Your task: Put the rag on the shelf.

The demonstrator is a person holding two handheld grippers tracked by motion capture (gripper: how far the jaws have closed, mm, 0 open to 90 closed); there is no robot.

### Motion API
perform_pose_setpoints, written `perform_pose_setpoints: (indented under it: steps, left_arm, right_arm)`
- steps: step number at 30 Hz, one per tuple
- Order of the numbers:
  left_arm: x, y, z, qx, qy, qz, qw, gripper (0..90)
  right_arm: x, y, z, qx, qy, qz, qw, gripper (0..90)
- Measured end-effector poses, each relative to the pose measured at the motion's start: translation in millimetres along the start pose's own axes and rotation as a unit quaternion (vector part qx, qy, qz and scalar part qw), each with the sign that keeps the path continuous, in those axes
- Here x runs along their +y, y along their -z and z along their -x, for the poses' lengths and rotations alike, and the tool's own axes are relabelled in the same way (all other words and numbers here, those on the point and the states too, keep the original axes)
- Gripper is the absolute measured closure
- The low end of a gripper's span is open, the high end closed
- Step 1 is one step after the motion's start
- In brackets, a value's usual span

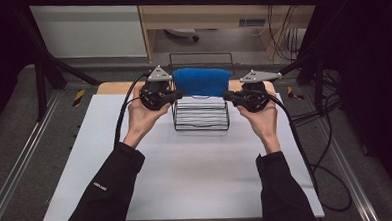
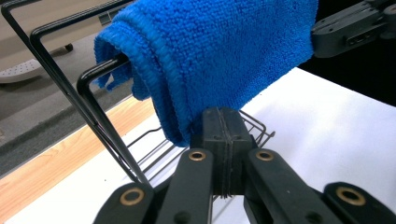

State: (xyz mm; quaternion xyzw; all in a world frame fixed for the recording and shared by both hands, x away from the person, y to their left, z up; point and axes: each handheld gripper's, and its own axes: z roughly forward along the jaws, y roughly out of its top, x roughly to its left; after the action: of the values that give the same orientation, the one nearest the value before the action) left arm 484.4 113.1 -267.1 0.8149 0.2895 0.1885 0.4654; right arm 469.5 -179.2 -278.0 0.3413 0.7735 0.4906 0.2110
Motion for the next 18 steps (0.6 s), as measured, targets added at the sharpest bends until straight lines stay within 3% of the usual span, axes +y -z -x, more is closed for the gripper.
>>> perform_pose_setpoints:
  steps: [7,10,18]
  left_arm:
    - [-0.9,3.3,-1.3,-0.004,0.001,0.003,1.0000,89.6]
    - [-1.9,9.6,-1.7,-0.007,0.005,0.007,0.9999,86.8]
    - [-14.2,29.1,-3.9,-0.004,0.011,0.007,0.9999,65.6]
  right_arm:
    - [-1.2,1.4,-0.9,0.002,0.004,0.012,0.9999,83.7]
    - [0.1,7.1,-2.7,0.005,0.006,0.022,0.9997,77.6]
    - [3.8,25.1,-7.5,0.006,0.000,0.046,0.9989,52.7]
